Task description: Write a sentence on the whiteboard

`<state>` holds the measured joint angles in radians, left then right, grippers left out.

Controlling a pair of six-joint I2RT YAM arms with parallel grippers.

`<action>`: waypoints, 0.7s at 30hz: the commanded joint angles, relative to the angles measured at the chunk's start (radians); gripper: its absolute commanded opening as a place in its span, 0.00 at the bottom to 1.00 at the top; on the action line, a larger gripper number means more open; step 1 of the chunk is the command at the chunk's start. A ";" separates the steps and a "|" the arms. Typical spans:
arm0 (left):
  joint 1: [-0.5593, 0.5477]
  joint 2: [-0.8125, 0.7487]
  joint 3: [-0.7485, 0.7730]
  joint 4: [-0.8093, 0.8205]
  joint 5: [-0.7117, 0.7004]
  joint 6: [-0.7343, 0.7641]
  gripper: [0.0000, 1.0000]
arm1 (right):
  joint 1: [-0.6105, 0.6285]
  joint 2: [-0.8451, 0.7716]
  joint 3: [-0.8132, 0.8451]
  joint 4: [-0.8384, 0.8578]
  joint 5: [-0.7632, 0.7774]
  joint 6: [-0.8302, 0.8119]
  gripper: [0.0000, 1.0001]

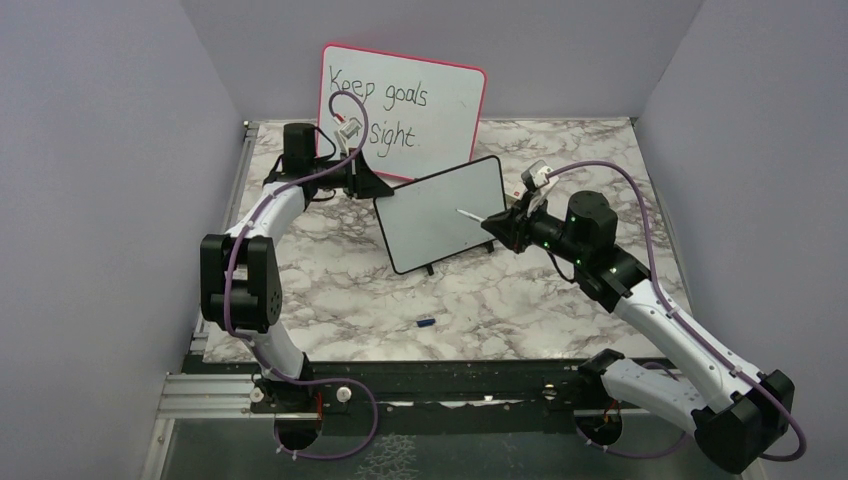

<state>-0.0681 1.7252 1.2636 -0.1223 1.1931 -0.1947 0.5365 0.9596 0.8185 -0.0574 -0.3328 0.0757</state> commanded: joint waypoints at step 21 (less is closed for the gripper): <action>-0.019 -0.282 -0.237 -0.042 -0.138 0.046 0.21 | 0.172 0.077 0.114 -0.079 0.162 -0.092 0.01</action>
<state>-0.0811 1.4765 1.0378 -0.1642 1.0935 -0.1596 0.6632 1.0359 0.9009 -0.1081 -0.2691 0.0261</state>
